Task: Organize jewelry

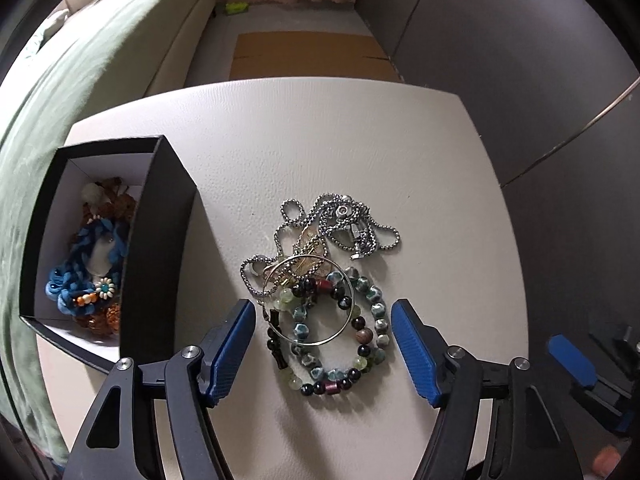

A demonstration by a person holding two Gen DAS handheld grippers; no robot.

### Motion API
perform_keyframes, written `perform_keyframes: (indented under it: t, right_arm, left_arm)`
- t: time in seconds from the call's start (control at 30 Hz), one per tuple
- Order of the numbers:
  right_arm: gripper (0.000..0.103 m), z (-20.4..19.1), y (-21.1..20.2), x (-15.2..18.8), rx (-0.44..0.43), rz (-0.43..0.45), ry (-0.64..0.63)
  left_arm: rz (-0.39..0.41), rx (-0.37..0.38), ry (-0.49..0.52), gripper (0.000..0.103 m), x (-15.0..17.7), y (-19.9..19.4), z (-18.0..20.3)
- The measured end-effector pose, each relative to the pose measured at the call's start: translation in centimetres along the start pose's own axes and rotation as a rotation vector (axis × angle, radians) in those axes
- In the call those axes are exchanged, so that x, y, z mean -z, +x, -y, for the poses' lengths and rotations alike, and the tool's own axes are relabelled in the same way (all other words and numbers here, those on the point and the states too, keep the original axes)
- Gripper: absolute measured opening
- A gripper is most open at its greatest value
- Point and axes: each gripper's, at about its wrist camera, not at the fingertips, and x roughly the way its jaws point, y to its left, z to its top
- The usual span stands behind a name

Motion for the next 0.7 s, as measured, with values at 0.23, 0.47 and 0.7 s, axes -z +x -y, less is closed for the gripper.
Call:
perform_keyframes:
  t: [0.23,0.47,0.7]
  right_arm:
    - [0.065,-0.2,0.3,0.1,-0.001,-0.010,0.003]
    - [0.065,-1.1,1.4,0.4,-0.004,-0.038,-0.027]
    - [0.061,-3.5,3.4,1.5,0.006,-0.076,-0.130]
  left_arm:
    - [0.005,-0.017,-0.043,0.058,-0.2,1.3,-0.7]
    - [0.014,0.028,-0.071,0.052,-0.1,0.4,-1.9]
    - [0.091,0.069,-0.061,0.052,-0.2,-3.7,-3.4]
